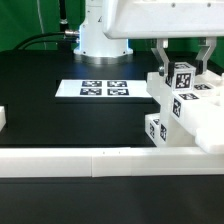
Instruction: Assemble chair
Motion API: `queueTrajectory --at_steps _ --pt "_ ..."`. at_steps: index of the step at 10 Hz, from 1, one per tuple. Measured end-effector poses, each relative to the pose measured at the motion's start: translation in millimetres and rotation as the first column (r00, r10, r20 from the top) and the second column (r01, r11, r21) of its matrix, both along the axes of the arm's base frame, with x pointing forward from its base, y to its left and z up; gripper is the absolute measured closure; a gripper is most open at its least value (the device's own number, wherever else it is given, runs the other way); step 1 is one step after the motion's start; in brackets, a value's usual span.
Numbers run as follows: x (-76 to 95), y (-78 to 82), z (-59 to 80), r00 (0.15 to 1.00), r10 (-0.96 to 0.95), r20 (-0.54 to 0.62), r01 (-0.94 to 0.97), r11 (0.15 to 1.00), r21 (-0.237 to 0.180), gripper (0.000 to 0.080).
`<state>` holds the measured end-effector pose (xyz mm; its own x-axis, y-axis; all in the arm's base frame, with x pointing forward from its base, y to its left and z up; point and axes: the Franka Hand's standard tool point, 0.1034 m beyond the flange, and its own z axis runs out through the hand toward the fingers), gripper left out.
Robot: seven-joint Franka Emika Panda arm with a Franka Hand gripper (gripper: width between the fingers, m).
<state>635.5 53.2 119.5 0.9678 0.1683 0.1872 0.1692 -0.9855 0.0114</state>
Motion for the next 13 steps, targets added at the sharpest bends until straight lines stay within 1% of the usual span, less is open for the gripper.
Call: queueTrajectory --at_steps 1,3,6,9,10,11,12,13 --pt "0.0 -0.1 0.0 0.999 -0.037 -0.001 0.037 0.999 0.007 0.0517" --pt "0.9 -3.3 0.2 0.982 -0.187 -0.003 0.187 0.982 0.033 0.0517" --pt "1.1 -9.4 0.3 0.928 -0.372 -0.013 0.373 0.926 0.063 0.0517" --pt "1.1 -11.1 0.2 0.92 -0.392 -0.015 0.392 0.917 0.065 0.0507" --pt "1.2 -11.3 0.5 0.92 -0.393 -0.014 0.393 0.917 0.066 0.0331" --pt "0.5 -10.2 2.4 0.917 -0.398 -0.014 0.398 0.915 0.07 0.0331" --pt "-5.3 -3.2 4.1 0.92 -0.392 -0.018 0.392 0.917 0.074 0.0193" --pt "-12.1 2.4 8.4 0.923 -0.385 -0.021 0.385 0.919 0.078 0.0163"
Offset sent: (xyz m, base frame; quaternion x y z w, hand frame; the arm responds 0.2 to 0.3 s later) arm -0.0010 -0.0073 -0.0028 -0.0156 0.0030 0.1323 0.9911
